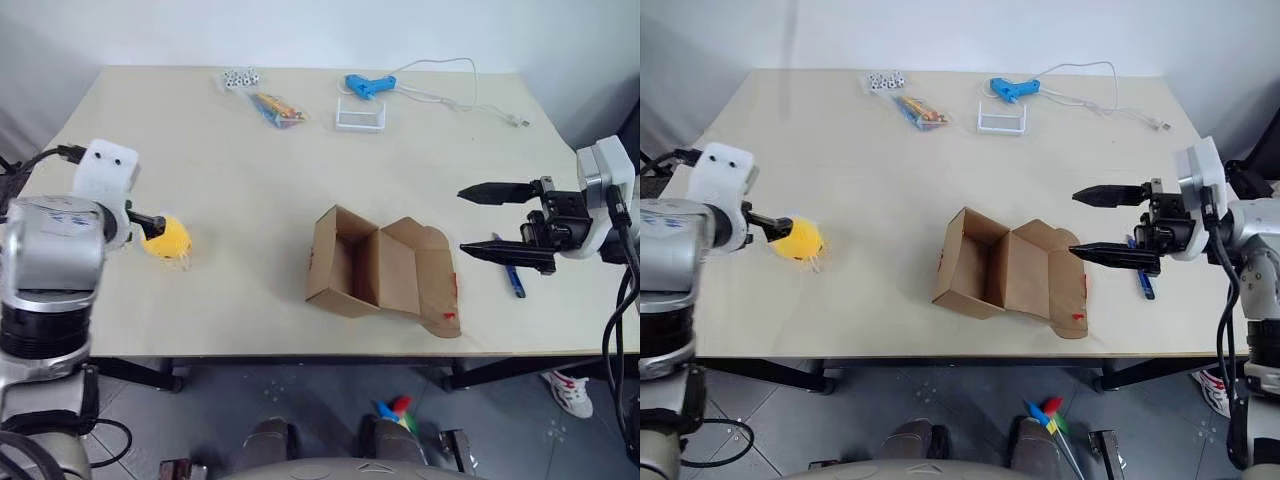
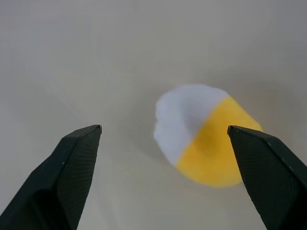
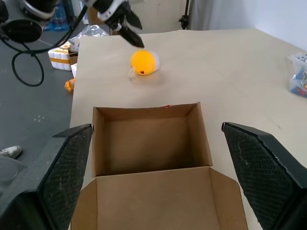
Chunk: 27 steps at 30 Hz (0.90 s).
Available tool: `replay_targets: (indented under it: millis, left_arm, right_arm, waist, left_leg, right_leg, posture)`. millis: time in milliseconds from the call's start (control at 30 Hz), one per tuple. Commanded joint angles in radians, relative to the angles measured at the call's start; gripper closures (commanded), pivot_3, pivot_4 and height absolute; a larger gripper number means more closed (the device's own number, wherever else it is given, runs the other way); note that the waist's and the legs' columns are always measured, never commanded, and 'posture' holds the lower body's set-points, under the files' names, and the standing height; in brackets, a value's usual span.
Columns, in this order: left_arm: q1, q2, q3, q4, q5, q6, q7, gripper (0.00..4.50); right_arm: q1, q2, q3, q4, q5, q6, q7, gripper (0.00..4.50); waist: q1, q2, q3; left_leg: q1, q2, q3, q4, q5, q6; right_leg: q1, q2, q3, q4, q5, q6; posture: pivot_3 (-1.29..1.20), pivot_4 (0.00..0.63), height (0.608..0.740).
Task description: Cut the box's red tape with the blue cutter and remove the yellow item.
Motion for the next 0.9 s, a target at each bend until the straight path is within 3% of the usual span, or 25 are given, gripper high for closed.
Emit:
replay_targets:
  millis: [33,200,367,567,667,900]
  left_arm:
    - [-0.065,0.064,0.096,-0.084,-0.153,-0.003,-0.109,0.03]
    - [0.080,-0.047,0.336,-0.213,-0.372,-0.243,-0.299,0.03]
    - [0.544,-0.065,0.439,-0.296,-0.387,-0.746,-0.503,0.03]
    - [0.779,-0.125,0.507,-0.151,-0.539,-0.927,-0.651,0.03]
    - [0.881,-0.101,0.487,-0.064,-0.515,-1.020,-0.703,0.03]
    - [0.891,-0.050,0.459,0.027,-0.539,-1.071,-0.710,0.03]
  right_arm:
    - [-0.038,-0.023,-0.025,0.025,-0.015,-0.024,0.028,0.00]
    - [-0.034,-0.029,-0.019,0.064,-0.051,-0.051,0.054,0.00]
    - [0.024,-0.057,-0.041,0.169,-0.099,-0.134,0.099,0.00]
    - [0.125,-0.099,-0.052,0.318,-0.184,-0.274,0.101,0.00]
    - [0.183,-0.097,-0.075,0.401,-0.233,-0.404,0.065,0.00]
    - [0.276,-0.072,-0.114,0.442,-0.254,-0.490,0.008,0.00]
  waist:
    - [-0.001,0.000,0.000]
    - [-0.003,0.001,0.000]
    - [-0.022,0.002,-0.001]
    - [-0.021,0.004,-0.001]
    - [-0.027,0.005,-0.001]
    - [-0.027,0.006,-0.001]
  left_leg:
    - [0.000,0.000,0.000,0.000,0.000,0.000]
    - [0.000,0.000,0.000,0.000,0.000,-0.001]
    - [0.002,0.000,0.001,-0.002,0.000,-0.001]
    - [0.003,0.000,0.008,-0.002,0.000,-0.001]
    - [0.005,0.001,0.010,-0.002,0.000,-0.001]
    - [0.009,0.002,0.009,-0.003,0.000,0.000]
  right_leg:
    - [0.000,0.000,0.000,0.000,0.000,0.000]
    - [0.000,0.000,0.000,0.000,0.000,0.000]
    - [0.000,0.000,0.000,0.000,0.000,-0.001]
    - [0.003,0.000,0.000,-0.004,-0.001,-0.001]
    - [0.003,0.000,0.001,-0.004,-0.001,-0.001]
    - [0.004,0.000,0.006,-0.004,-0.001,-0.002]
  posture:
    - [0.00,0.150,0.740]
    - [0.00,0.150,0.740]
    - [0.00,0.150,0.740]
    - [0.00,0.150,0.740]
    - [0.00,0.150,0.740]
    - [0.00,0.150,0.740]
